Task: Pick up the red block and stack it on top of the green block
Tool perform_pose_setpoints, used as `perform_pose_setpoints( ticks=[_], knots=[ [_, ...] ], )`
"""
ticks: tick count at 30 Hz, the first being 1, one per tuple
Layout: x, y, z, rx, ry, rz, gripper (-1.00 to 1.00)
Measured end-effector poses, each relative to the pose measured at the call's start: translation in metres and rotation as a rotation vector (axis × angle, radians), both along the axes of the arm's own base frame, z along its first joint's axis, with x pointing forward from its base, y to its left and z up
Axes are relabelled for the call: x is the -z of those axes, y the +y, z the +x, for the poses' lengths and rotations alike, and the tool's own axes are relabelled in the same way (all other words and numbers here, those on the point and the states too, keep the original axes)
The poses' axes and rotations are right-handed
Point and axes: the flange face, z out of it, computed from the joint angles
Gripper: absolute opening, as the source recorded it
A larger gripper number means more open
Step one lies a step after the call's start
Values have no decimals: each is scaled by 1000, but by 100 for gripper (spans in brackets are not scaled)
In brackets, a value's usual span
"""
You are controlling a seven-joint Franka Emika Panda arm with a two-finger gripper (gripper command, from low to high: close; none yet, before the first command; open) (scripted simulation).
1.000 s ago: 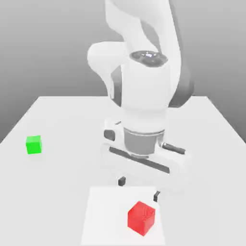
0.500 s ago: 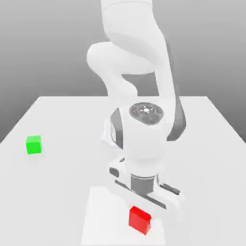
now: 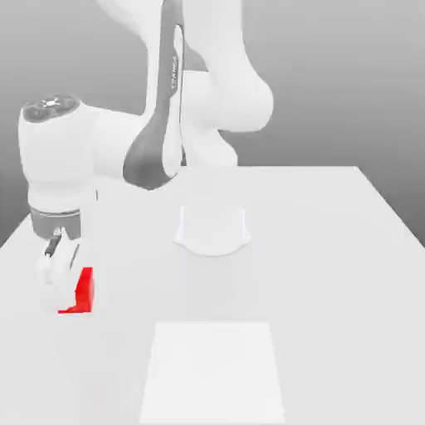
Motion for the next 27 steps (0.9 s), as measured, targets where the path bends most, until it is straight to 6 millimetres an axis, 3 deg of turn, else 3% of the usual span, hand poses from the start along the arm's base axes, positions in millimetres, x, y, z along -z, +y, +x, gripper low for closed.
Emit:
perform_pose_setpoints(
  ticks=[6,10,11,19,27],
  knots=[
    [-10,-60,-111,487,-29,4,-100],
    [-13,-78,-197,835,-62,22,-100],
    [-10,-79,-208,885,-71,33,-100],
    [28,-77,-211,928,-103,102,-100],
    [55,-79,-219,938,-79,49,-100]
  ],
)
